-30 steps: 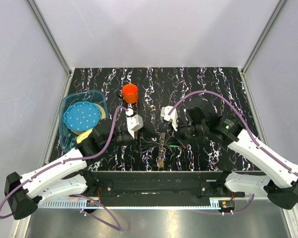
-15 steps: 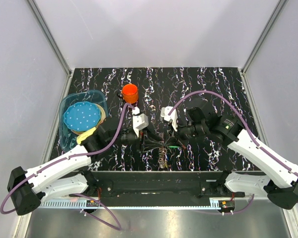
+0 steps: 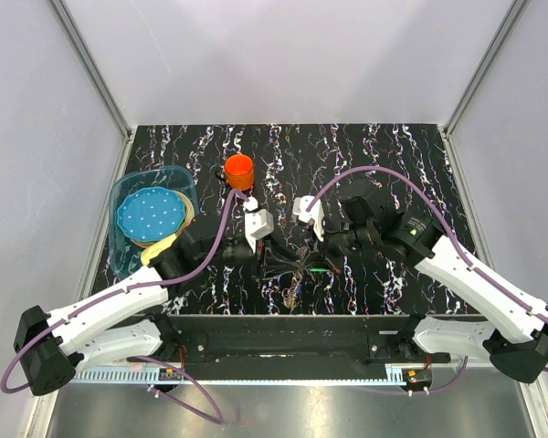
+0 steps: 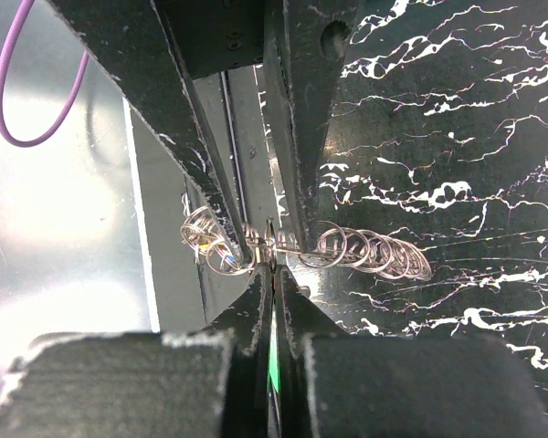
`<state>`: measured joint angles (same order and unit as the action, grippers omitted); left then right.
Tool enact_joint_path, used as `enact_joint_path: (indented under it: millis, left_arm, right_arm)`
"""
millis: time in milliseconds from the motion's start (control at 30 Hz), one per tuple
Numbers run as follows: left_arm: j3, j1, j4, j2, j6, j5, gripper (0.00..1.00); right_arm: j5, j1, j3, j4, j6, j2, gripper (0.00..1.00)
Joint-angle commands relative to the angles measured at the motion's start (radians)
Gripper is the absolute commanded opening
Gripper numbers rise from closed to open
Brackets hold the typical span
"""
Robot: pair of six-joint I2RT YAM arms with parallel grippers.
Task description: Remove the keys from the keyring
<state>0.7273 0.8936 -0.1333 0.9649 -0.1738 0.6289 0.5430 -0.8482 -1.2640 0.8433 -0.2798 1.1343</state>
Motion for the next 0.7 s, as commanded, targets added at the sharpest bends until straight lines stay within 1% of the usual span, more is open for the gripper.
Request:
enact_joint_path:
  millis: [0, 67, 233, 267, 400, 433, 500, 533, 567, 633, 667]
  left_arm:
    - [0.050, -0.004, -0.052, 0.003, -0.001, 0.029, 0.27]
    - [0.050, -0.004, -0.048, 0.006, 0.003, 0.034, 0.23]
    - [0.064, -0.004, -0.017, 0.020, 0.031, 0.067, 0.02]
    - [0.063, -0.004, -0.022, 0.018, 0.033, 0.069, 0.00]
    - [0.047, -0.007, -0.071, 0.006, 0.001, 0.054, 0.00]
    - [0.037, -0.010, -0.086, 0.003, -0.009, 0.055, 0.00]
    - [0.020, -0.019, -0.143, -0.012, -0.048, 0.039, 0.00]
    - [-0.003, -0.024, -0.170, -0.020, -0.064, 0.034, 0.00]
    - [-0.015, -0.033, -0.227, -0.026, -0.081, 0.032, 0.00]
    - [-0.035, -0.039, -0.279, -0.040, -0.124, 0.029, 0.00]
    - [-0.048, -0.042, -0.320, -0.041, -0.142, 0.029, 0.00]
  right_arm:
    - [0.029, 0.001, -0.029, -0.050, 0.011, -0.007, 0.00]
    - [0.029, 0.001, -0.028, -0.053, 0.013, -0.010, 0.00]
    - [0.029, 0.003, -0.023, -0.055, 0.014, -0.013, 0.00]
    - [0.026, 0.001, -0.021, -0.055, 0.014, -0.013, 0.00]
    - [-0.024, 0.003, -0.009, -0.079, 0.034, -0.019, 0.00]
    - [-0.037, 0.003, -0.002, -0.087, 0.036, -0.034, 0.04]
    - [-0.052, 0.003, 0.021, -0.121, 0.050, -0.056, 0.07]
    - [-0.069, 0.001, 0.031, -0.133, 0.056, -0.080, 0.11]
    - [-0.074, 0.004, 0.049, -0.153, 0.063, -0.088, 0.12]
    - [-0.086, 0.003, 0.066, -0.168, 0.070, -0.114, 0.16]
    - [-0.087, 0.001, 0.083, -0.182, 0.076, -0.120, 0.20]
